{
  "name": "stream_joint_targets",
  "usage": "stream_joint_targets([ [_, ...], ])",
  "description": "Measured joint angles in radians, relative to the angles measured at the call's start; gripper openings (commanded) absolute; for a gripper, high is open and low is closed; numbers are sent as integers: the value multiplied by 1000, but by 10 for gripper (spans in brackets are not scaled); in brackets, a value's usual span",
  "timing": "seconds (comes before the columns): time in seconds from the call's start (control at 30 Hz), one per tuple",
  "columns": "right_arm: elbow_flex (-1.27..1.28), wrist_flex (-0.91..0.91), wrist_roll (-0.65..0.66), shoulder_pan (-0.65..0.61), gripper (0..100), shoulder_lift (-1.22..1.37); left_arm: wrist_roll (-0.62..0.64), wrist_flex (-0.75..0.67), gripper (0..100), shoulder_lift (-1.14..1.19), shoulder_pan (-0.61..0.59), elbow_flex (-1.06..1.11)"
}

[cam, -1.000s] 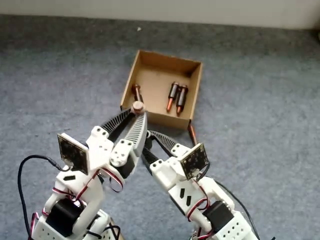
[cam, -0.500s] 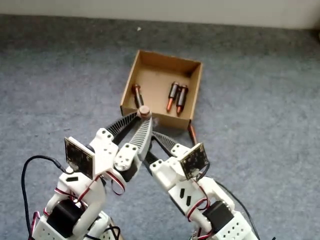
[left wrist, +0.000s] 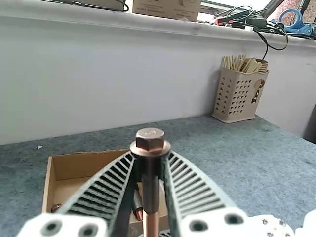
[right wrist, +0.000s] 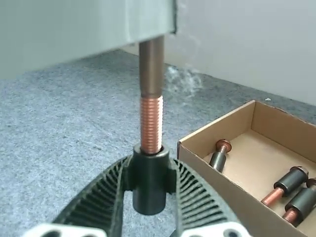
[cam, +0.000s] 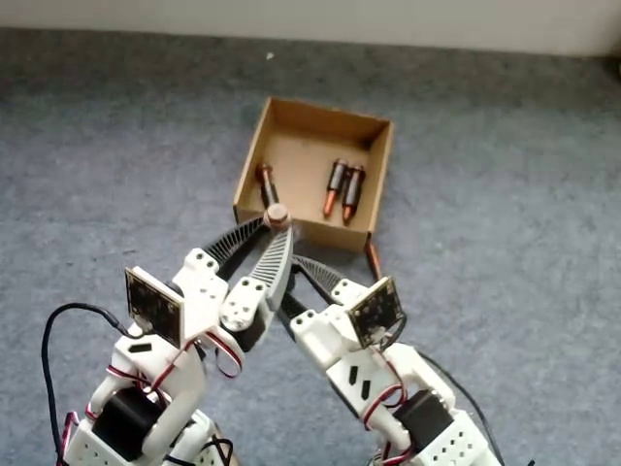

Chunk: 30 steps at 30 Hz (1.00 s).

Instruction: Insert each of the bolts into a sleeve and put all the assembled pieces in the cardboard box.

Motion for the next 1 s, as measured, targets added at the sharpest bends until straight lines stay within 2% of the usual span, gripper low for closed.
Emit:
stream_joint_targets([
  [1.0, 0, -3, 0, 0, 5, -2, 3, 20, 7, 3, -28, 40],
])
